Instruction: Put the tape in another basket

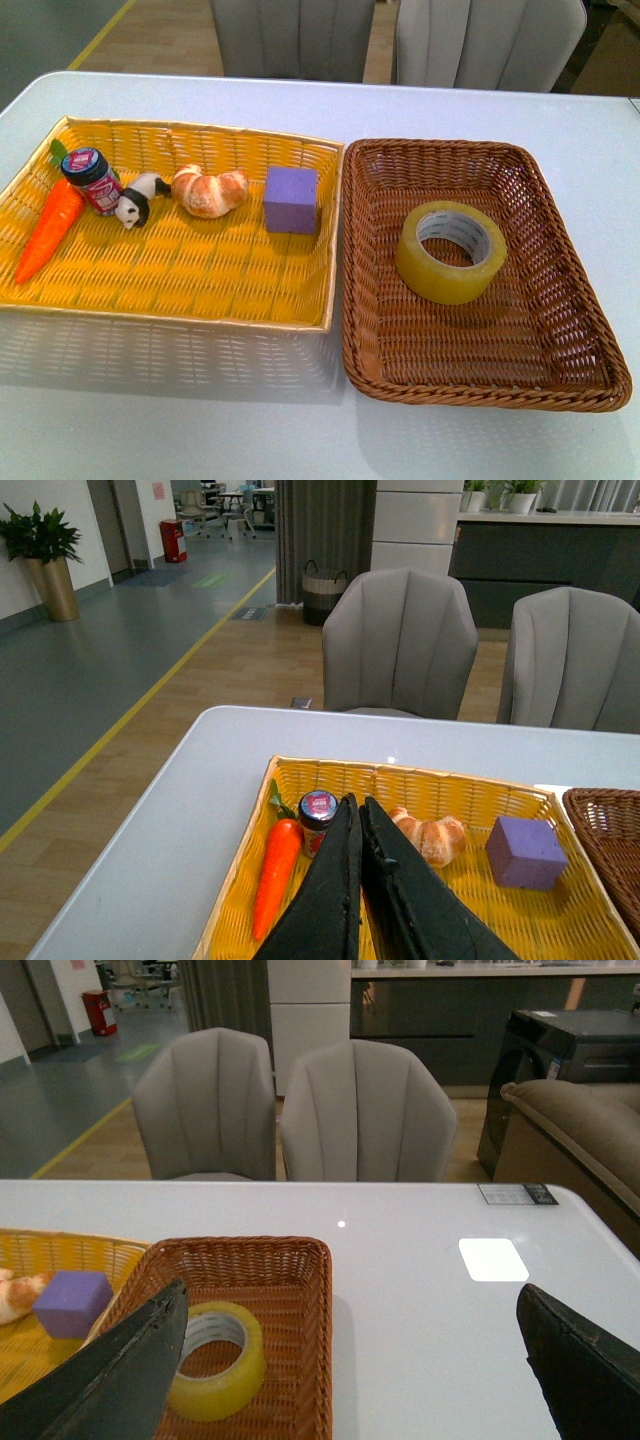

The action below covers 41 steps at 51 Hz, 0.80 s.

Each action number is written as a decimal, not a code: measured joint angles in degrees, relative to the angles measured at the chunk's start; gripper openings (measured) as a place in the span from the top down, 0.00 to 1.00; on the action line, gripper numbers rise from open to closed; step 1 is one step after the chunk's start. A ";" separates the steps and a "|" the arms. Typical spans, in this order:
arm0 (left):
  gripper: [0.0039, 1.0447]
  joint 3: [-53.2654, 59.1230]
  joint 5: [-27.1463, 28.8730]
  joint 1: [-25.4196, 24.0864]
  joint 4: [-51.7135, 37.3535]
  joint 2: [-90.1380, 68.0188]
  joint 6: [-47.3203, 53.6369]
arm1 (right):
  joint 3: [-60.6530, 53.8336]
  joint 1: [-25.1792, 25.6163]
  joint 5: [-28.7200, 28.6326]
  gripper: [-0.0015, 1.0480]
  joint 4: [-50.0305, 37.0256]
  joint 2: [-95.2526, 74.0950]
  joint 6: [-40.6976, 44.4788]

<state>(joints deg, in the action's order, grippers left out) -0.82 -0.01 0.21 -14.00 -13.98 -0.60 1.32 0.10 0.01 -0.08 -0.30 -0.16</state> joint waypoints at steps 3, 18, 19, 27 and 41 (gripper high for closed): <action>0.99 0.00 0.00 0.00 0.76 0.83 0.00 | 0.00 0.00 0.00 0.09 0.00 0.00 0.00; 0.99 -0.02 0.02 0.00 8.22 6.97 0.02 | 0.00 0.00 0.00 0.09 0.00 0.00 0.00; 0.99 -0.02 -0.02 0.00 10.60 8.74 0.00 | 0.00 0.00 0.00 0.09 0.00 0.00 0.00; 0.99 -0.02 0.00 0.00 13.90 12.98 0.02 | 0.00 0.00 0.00 0.09 0.00 0.00 0.00; 0.88 -0.02 0.02 -0.02 14.01 13.09 0.00 | 0.00 0.00 0.00 0.09 0.00 0.00 0.00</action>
<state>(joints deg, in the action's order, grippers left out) -0.84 0.01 0.19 0.01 -0.89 -0.60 1.32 0.10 0.01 -0.08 -0.30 -0.16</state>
